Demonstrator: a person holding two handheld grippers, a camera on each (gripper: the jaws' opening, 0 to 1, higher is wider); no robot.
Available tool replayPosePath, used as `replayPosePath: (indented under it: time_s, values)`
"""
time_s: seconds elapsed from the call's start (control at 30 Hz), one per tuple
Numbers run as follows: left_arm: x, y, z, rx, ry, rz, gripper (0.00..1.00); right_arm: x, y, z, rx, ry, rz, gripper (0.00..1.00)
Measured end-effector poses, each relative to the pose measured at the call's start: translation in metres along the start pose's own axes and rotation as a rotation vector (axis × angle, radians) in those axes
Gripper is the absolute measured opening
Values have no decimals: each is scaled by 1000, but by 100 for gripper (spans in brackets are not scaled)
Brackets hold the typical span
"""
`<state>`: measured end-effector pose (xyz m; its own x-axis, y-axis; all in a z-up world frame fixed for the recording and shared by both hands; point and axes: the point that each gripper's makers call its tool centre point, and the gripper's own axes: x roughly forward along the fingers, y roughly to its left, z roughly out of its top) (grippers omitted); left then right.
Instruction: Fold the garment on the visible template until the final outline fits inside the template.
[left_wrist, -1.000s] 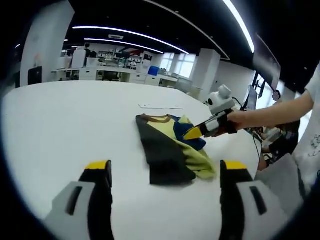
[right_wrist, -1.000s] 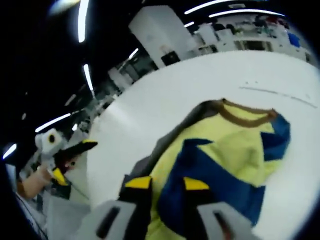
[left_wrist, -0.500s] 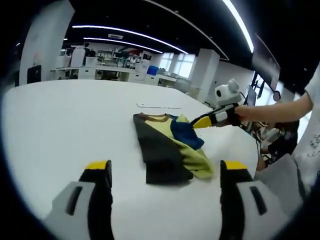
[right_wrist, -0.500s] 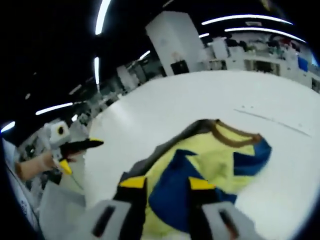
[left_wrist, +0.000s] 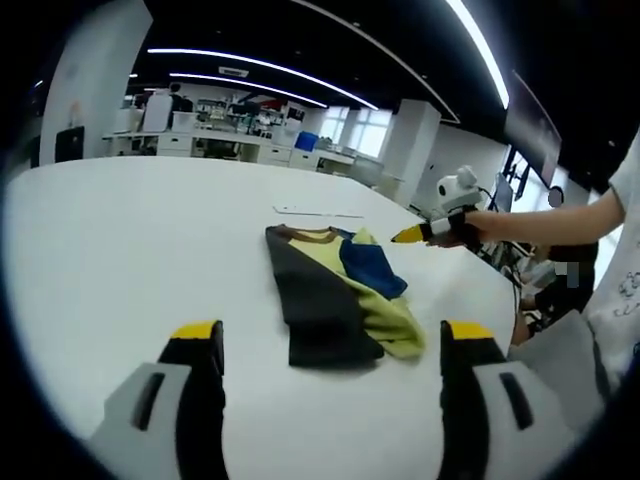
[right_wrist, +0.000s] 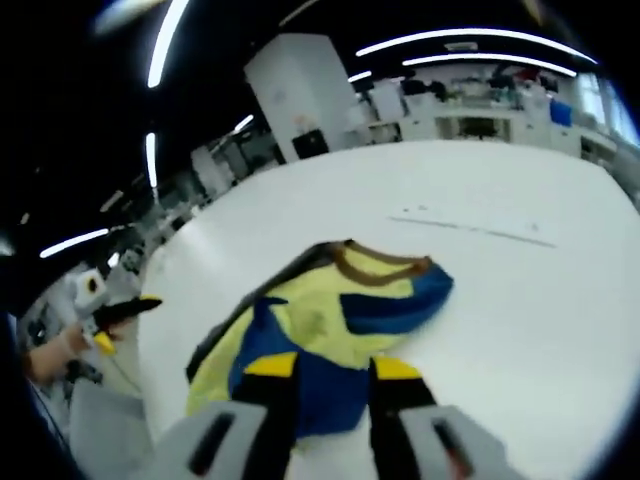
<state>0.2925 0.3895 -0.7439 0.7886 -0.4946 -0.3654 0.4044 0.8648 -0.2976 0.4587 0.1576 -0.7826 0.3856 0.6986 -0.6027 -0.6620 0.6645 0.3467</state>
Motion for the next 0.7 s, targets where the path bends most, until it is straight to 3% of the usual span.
replayPosePath:
  time_s: [0.23,0.7]
  values:
    - [-2,2,0,-7,-4,5,86,11,-10,-20,-8,45,-35,22]
    - [-13,9,-8,-29,0,31,86,33,-10,-40,-183,141,-90,20]
